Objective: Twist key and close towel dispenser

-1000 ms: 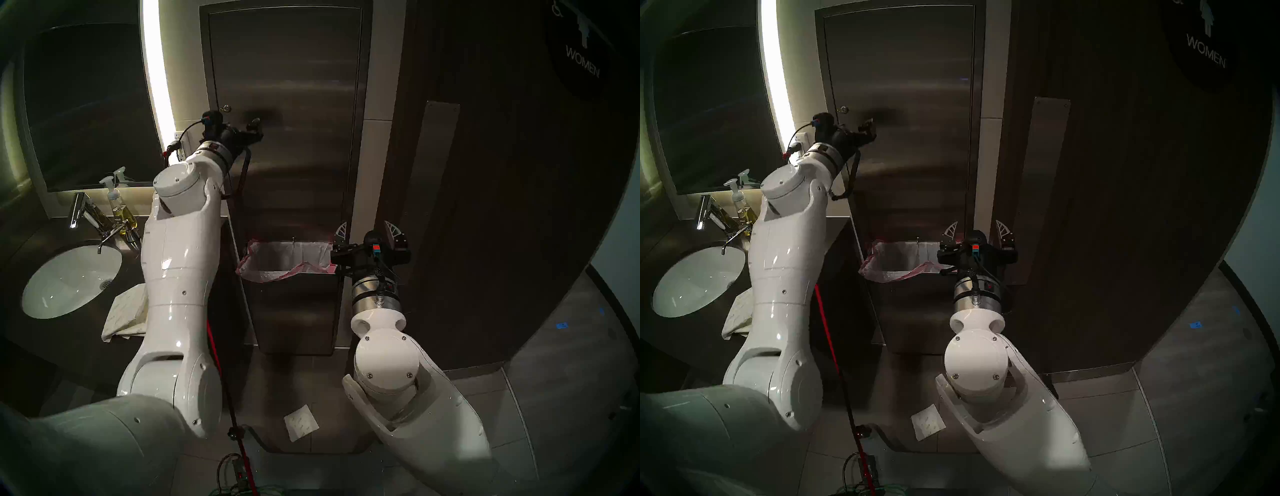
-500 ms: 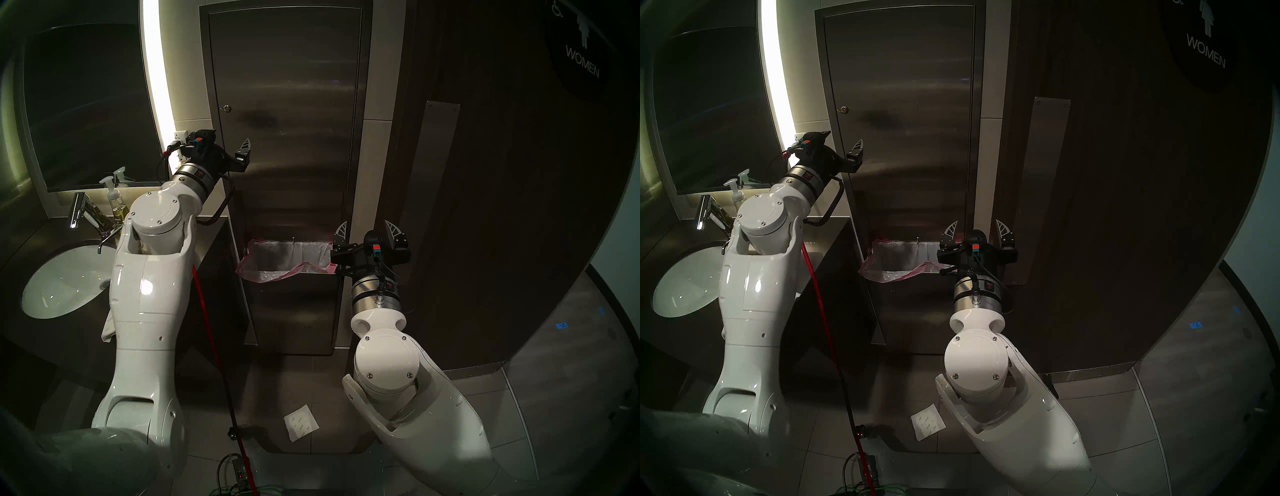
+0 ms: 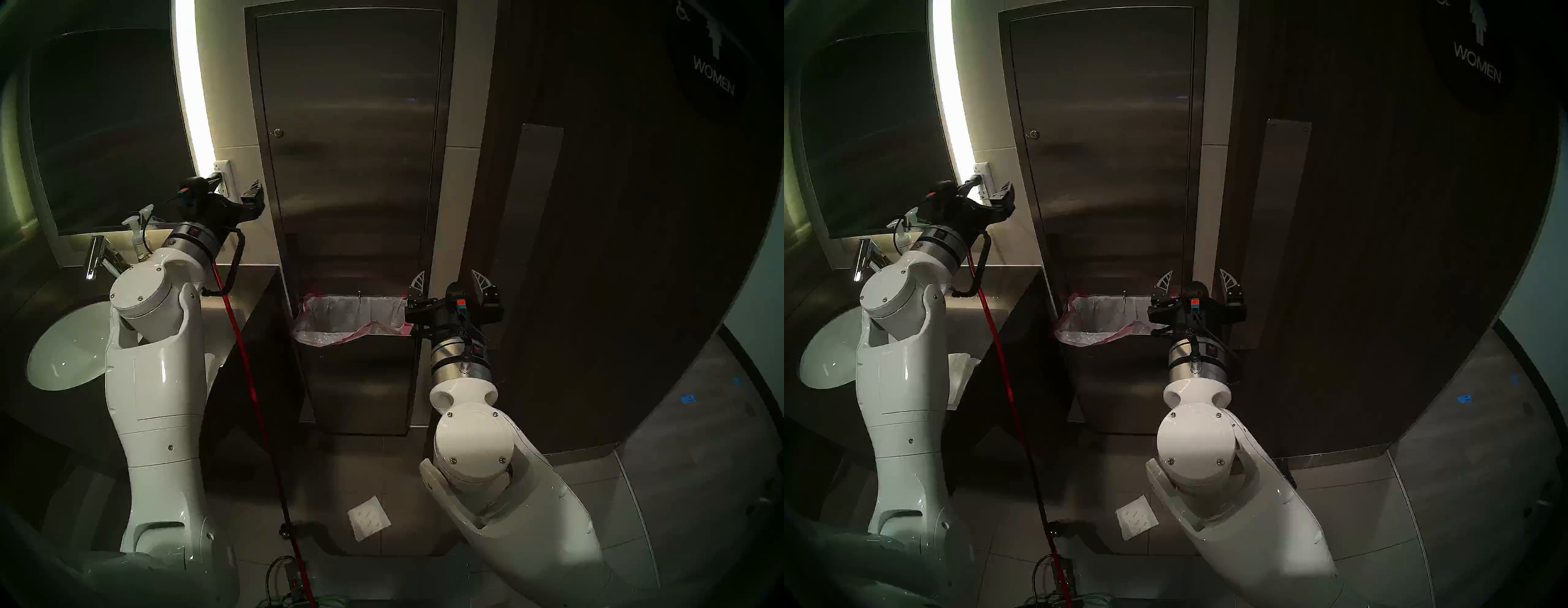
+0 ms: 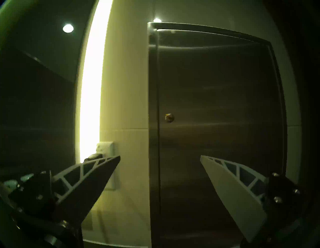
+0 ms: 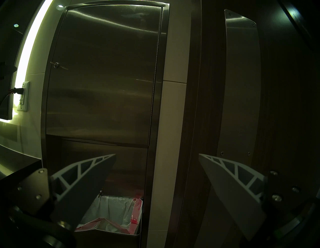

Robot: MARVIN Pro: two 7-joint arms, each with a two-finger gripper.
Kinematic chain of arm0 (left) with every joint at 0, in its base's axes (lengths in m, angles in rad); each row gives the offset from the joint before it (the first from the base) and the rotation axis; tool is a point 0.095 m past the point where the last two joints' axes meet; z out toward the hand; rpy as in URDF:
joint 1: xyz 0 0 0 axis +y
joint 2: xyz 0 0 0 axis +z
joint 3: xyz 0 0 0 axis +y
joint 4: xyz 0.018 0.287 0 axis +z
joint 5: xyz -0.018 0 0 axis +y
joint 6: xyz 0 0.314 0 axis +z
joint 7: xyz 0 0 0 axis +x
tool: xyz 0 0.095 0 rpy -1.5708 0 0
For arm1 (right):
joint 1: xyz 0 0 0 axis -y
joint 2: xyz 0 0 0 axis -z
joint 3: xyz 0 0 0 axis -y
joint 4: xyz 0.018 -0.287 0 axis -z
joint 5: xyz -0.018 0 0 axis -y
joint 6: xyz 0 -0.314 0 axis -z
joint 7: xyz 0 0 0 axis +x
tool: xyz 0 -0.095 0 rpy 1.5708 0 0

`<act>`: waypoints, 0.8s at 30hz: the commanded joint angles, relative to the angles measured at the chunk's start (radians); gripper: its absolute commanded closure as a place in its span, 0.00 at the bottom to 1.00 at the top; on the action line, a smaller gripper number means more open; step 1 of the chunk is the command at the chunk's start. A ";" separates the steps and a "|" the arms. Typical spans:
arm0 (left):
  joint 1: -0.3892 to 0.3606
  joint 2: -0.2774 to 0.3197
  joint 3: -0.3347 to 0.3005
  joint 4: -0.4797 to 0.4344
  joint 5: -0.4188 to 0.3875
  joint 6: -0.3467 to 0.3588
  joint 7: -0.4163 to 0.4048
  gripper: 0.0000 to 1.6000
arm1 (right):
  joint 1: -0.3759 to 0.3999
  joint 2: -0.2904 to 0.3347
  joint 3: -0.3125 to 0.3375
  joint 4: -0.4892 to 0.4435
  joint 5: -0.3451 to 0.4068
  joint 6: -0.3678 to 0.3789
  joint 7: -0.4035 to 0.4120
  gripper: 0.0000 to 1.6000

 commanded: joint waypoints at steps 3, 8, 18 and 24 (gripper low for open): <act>0.011 0.017 0.024 0.002 0.015 -0.038 -0.024 0.00 | 0.008 0.002 -0.002 -0.017 -0.006 0.002 0.003 0.00; 0.014 0.019 0.028 0.004 0.016 -0.053 -0.028 0.00 | 0.008 0.002 -0.002 -0.017 -0.006 0.003 0.003 0.00; 0.013 0.017 0.026 0.005 0.021 -0.059 -0.033 0.00 | 0.008 0.002 -0.002 -0.017 -0.006 0.003 0.003 0.00; 0.013 0.016 0.025 0.006 0.023 -0.060 -0.036 0.00 | 0.008 0.002 -0.002 -0.017 -0.006 0.003 0.003 0.00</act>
